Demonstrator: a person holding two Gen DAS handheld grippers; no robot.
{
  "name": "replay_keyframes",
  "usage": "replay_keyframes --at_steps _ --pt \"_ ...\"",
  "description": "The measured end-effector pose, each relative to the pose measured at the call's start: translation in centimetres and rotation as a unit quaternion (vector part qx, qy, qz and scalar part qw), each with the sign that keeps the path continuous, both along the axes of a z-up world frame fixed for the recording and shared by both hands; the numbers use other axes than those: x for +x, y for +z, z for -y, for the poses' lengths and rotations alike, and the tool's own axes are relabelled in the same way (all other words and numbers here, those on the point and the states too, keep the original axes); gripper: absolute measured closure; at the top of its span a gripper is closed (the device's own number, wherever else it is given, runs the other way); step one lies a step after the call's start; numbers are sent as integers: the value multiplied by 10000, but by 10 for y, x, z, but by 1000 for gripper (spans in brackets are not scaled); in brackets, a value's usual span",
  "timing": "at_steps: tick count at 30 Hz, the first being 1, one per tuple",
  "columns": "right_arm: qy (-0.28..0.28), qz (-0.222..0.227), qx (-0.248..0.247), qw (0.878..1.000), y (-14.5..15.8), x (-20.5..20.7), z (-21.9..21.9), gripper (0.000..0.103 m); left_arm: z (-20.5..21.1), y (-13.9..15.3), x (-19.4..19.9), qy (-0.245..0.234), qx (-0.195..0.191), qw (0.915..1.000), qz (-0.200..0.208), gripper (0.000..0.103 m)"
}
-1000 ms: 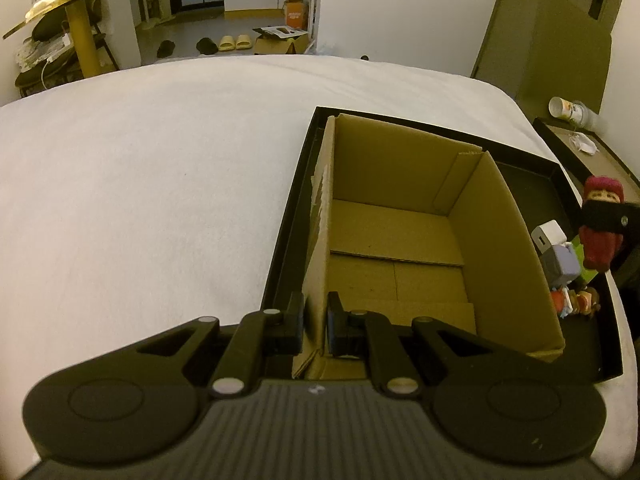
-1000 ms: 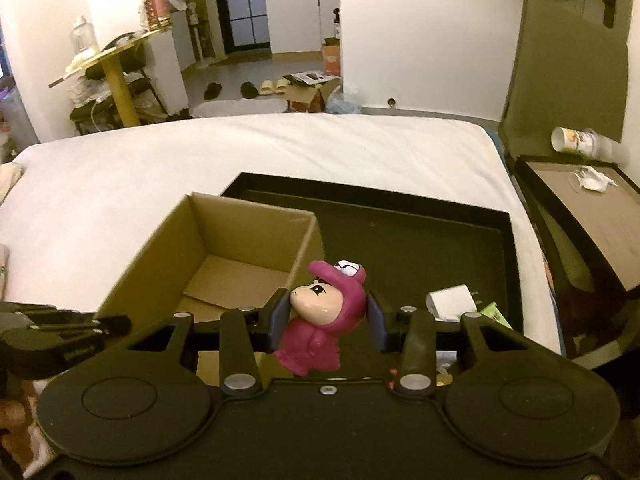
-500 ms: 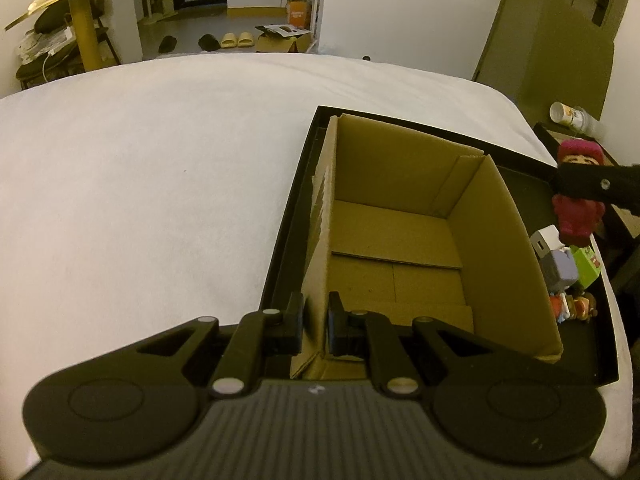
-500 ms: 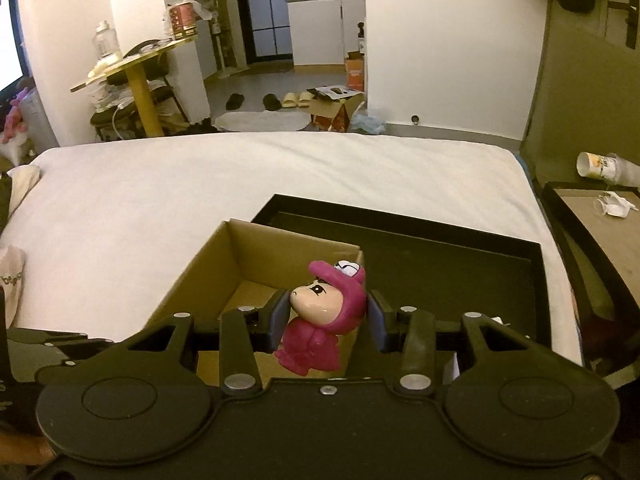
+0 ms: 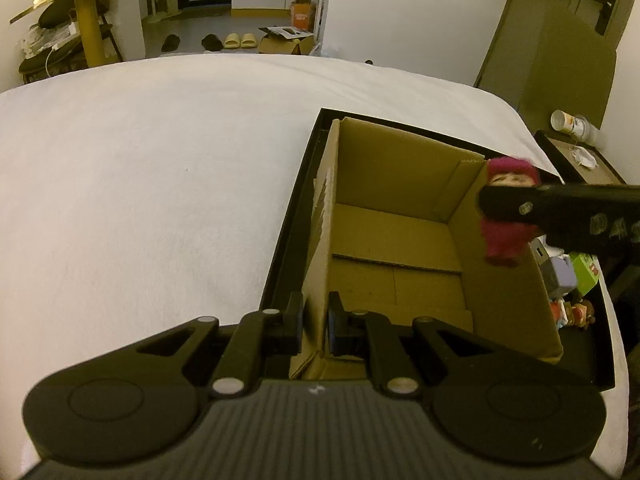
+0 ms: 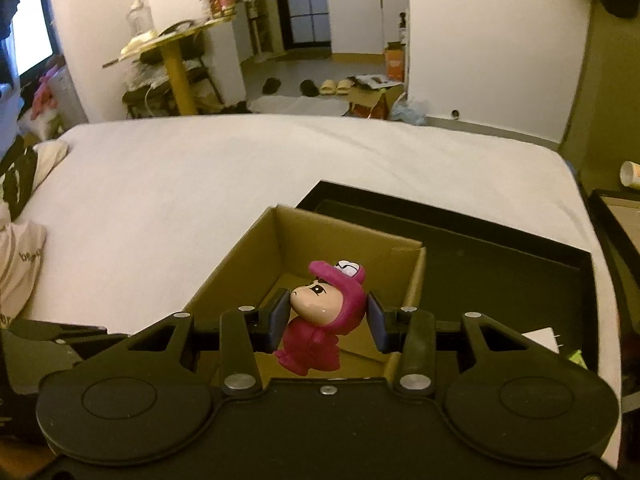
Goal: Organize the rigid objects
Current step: 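Carry the pink figurine into the box and open the right gripper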
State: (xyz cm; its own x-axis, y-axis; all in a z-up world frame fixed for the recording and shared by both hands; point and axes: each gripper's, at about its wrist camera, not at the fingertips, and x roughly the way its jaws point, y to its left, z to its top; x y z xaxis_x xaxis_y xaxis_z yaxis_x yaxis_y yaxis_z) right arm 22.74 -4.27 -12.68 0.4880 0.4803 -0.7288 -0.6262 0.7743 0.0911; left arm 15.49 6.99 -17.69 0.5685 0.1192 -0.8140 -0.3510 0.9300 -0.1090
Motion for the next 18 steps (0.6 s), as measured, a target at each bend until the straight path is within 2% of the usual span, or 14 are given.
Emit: replay_keyframes --at_steps 12,18 --pt "365 -218 -264 9987 -24 -3 -24 61 -6 0 0 71 -136 9999 -22 92" --pt "708 -55 -542 9960 -25 -8 -36 61 -7 0 3 37 -166 9998 -41 92"
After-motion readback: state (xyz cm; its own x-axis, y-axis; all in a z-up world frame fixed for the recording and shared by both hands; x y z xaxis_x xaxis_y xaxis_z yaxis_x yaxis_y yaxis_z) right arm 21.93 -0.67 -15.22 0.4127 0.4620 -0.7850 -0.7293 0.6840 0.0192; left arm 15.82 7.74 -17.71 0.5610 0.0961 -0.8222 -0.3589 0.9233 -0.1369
